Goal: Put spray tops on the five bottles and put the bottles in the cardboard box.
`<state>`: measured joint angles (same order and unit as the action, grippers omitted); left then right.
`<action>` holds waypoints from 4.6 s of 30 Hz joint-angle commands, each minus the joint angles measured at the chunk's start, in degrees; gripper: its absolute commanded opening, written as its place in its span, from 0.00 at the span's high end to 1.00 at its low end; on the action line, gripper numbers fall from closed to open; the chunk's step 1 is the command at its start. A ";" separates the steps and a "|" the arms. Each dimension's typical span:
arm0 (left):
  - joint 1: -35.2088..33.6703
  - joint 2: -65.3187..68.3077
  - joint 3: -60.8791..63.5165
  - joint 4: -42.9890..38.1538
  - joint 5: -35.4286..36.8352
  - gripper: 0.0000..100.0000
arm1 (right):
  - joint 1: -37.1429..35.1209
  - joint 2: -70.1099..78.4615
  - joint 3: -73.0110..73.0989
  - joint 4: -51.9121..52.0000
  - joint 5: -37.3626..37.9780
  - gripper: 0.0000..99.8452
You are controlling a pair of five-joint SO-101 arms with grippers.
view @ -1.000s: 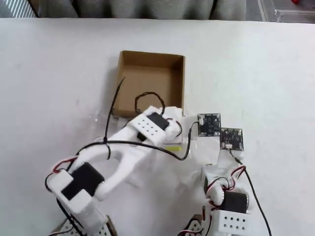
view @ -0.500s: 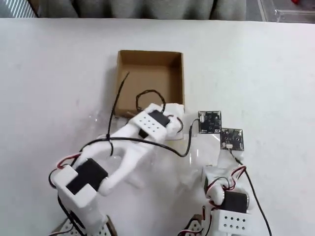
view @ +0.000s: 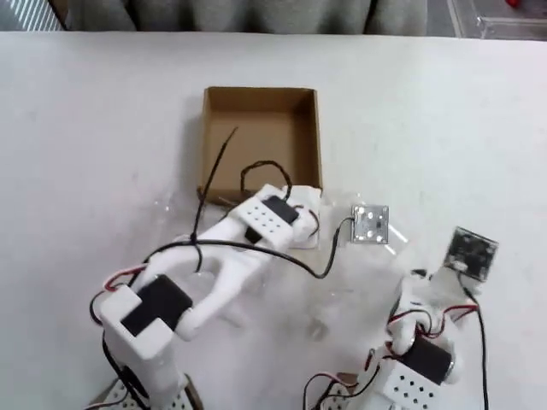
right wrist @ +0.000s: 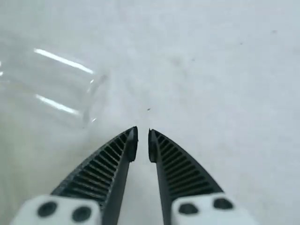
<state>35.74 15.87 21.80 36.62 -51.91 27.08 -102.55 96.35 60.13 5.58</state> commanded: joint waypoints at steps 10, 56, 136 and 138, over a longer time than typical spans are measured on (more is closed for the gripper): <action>-0.31 -6.46 0.70 0.00 4.75 0.92 | 3.56 -0.57 0.44 -2.51 0.44 0.98; -0.22 9.98 -18.81 16.26 -1.67 0.98 | 3.38 -0.57 0.44 -1.45 0.53 0.98; -56.40 -37.05 21.80 4.31 57.05 0.98 | -32.31 78.99 -64.70 11.65 40.00 0.79; -56.66 -36.18 21.19 4.31 57.05 0.98 | -32.31 83.74 -66.29 9.80 42.64 0.77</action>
<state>-19.65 -21.58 47.91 42.42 5.05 -4.57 -27.21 36.13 72.00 44.53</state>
